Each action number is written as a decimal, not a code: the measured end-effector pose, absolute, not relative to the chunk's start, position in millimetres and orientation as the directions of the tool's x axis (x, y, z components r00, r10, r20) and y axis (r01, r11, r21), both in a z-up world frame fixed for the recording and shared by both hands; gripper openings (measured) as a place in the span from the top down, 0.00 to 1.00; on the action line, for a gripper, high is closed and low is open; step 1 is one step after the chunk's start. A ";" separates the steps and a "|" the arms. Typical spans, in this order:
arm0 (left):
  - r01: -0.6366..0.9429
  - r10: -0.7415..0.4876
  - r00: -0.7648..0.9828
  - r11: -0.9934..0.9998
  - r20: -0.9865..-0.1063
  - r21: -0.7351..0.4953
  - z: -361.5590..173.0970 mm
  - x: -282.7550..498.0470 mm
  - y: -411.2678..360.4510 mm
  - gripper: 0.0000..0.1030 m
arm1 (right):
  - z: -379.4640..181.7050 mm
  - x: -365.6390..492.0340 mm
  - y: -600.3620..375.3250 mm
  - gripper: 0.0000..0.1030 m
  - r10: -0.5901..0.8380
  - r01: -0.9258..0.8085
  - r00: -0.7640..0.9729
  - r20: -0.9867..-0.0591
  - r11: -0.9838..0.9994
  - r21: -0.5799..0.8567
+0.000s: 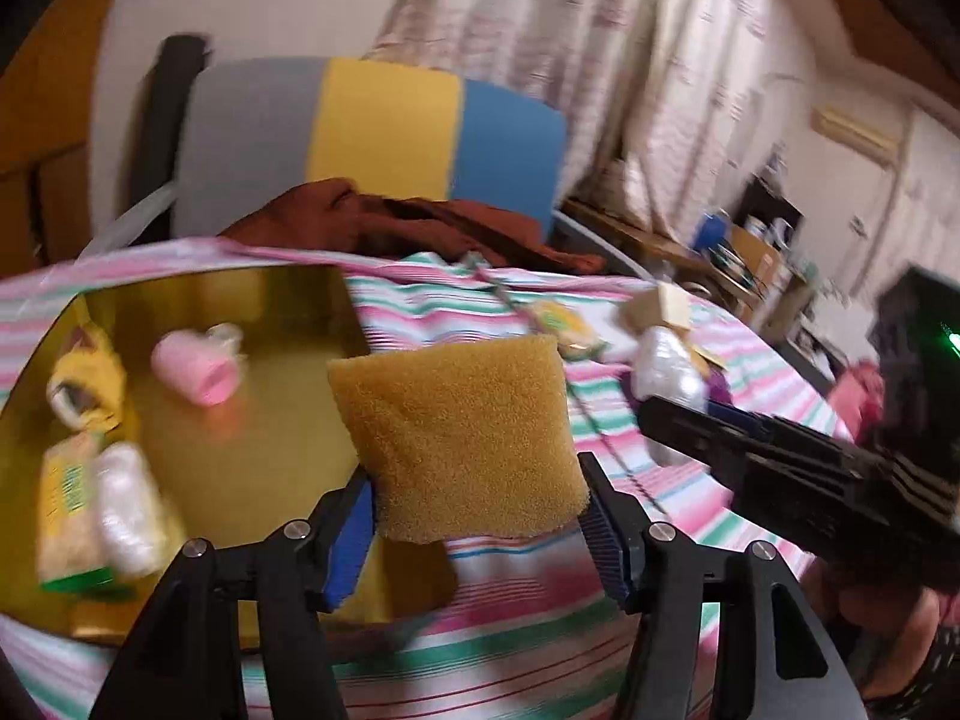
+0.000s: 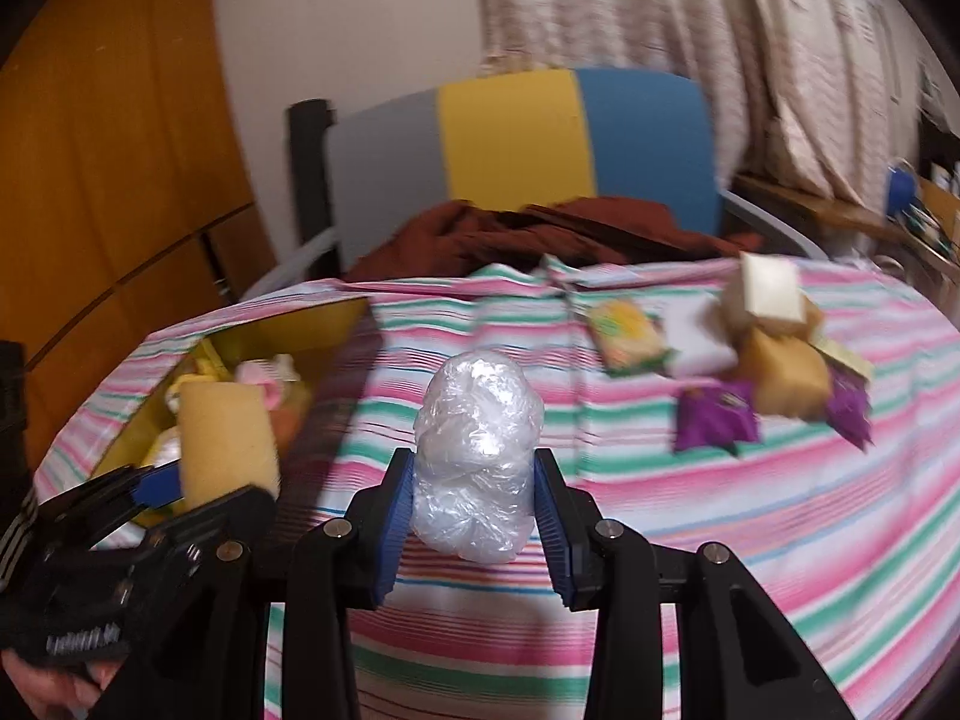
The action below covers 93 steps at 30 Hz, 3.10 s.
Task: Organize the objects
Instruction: 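Carry the sponge with the left tool while the right tool carries the plastic bag to the tray, then open both tools to drop the sponge and plastic bag into the gold tray, then move both open tools from the tray back to the pile, then grasp a purple snack packet with the right tool while the left tool grasps another purple packet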
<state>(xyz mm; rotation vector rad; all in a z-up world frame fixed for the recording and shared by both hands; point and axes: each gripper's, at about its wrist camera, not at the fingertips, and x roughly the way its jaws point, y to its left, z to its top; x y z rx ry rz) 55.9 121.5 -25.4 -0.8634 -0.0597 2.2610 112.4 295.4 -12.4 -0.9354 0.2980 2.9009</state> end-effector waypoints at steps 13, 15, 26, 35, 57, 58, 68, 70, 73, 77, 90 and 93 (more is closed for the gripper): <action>-0.419 0.497 -0.486 -0.854 -0.719 -0.307 -58.3 9.6 66.2 0.35 | -4.9 61.7 221.3 0.62 -0.176 0.086 -0.770 -0.613 -0.981 0.174; -0.410 0.486 -0.490 -0.861 -0.724 -0.300 -59.3 10.7 62.2 0.28 | -8.9 58.4 217.0 0.62 -0.183 0.090 -0.757 -0.628 -0.980 0.177; -0.362 0.431 -0.590 -0.897 -0.682 -0.253 -46.6 29.1 42.2 0.00 | -20.2 53.9 217.7 0.55 -0.180 0.061 -0.728 -0.662 -0.978 0.199; -0.240 0.420 -0.652 -0.904 -0.631 -0.354 -34.1 30.6 18.6 0.00 | -18.1 62.2 227.9 0.55 -0.160 0.031 -0.746 -0.646 -0.978 0.206; -0.399 0.491 -0.609 -0.869 -0.623 -0.294 -21.4 57.3 80.9 0.00 | -38.9 78.8 286.4 0.55 -0.058 -0.144 -0.722 -0.689 -0.962 0.231; -0.407 0.495 -0.602 -0.865 -0.626 -0.293 -21.3 57.7 84.1 0.00 | -41.5 81.9 293.8 0.55 -0.043 -0.165 -0.718 -0.694 -0.959 0.231; -0.526 0.563 -0.529 -0.805 -0.636 -0.275 -12.5 62.3 132.2 0.00 | -58.9 122.3 391.1 0.55 0.128 -0.405 -0.667 -0.734 -0.889 0.213; -0.556 0.576 -0.514 -0.788 -0.636 -0.264 -9.9 64.0 144.6 0.00 | -61.9 130.9 414.3 0.55 0.172 -0.454 -0.653 -0.738 -0.868 0.199; -0.594 0.588 -0.494 -0.766 -0.640 -0.245 -6.9 67.1 162.8 0.00 | -62.2 141.9 453.9 0.55 0.250 -0.539 -0.633 -0.733 -0.822 0.184; -0.628 0.596 -0.467 -0.743 -0.653 -0.229 -6.8 71.3 183.1 0.00 | -58.6 147.6 509.6 0.54 0.335 -0.647 -0.610 -0.718 -0.733 0.208; -0.641 0.577 -0.403 -0.732 -0.710 -0.231 -19.7 72.0 217.0 0.00 | -84.2 104.6 595.7 0.52 0.325 -0.709 -0.585 -0.743 -0.650 0.274; -0.643 0.572 -0.401 -0.732 -0.715 -0.225 -20.4 68.9 224.8 0.00 | -85.7 96.8 585.6 0.52 0.358 -0.689 -0.574 -0.736 -0.697 0.198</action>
